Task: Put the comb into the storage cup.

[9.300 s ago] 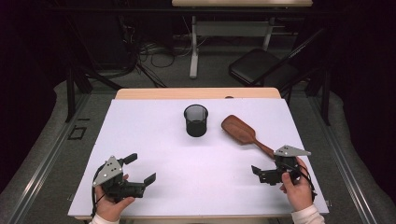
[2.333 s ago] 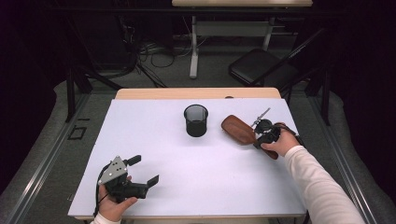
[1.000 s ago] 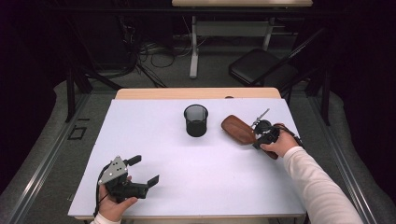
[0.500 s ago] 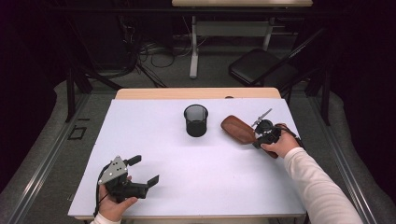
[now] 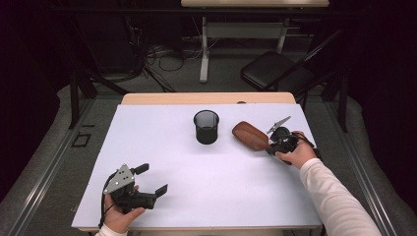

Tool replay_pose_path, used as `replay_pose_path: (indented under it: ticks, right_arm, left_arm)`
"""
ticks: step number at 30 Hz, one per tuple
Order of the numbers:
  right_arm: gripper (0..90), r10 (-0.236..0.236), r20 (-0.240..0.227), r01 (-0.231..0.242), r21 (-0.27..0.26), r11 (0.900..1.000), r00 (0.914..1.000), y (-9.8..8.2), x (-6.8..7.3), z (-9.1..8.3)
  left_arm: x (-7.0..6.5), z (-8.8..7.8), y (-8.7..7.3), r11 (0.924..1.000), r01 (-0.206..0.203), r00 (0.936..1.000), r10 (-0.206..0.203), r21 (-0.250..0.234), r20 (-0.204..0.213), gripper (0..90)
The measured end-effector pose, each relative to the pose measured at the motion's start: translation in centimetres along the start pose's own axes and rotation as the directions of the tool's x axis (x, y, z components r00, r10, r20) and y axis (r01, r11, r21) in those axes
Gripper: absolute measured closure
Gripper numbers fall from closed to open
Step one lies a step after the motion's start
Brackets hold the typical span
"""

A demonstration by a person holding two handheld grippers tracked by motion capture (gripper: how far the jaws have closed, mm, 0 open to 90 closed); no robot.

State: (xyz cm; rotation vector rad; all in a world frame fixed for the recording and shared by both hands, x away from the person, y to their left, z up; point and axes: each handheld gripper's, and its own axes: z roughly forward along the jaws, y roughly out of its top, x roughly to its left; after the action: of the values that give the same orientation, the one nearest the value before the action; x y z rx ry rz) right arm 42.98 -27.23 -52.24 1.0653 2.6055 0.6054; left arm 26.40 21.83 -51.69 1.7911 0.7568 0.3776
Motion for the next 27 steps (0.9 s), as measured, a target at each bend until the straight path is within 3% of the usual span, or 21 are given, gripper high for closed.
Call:
replay_pose_path:
  ticks: [16, 27]
  right_arm:
    - [72.5, -0.001, 0.029, 0.004, -0.094, 0.996, 0.9996, -0.6, 0.5, -0.4]
    - [72.4, 0.015, 0.039, -0.010, -0.121, 0.993, 0.9991, -1.1, 0.8, -0.4]
  left_arm:
    - [0.0, 0.1, 0.0, 1.0000, -0.001, 1.0000, 0.001, 0.001, -0.005, 0.9]
    - [0.0, 0.1, 0.0, 1.0000, 0.000, 1.0000, 0.000, 0.001, 0.001, 0.9]
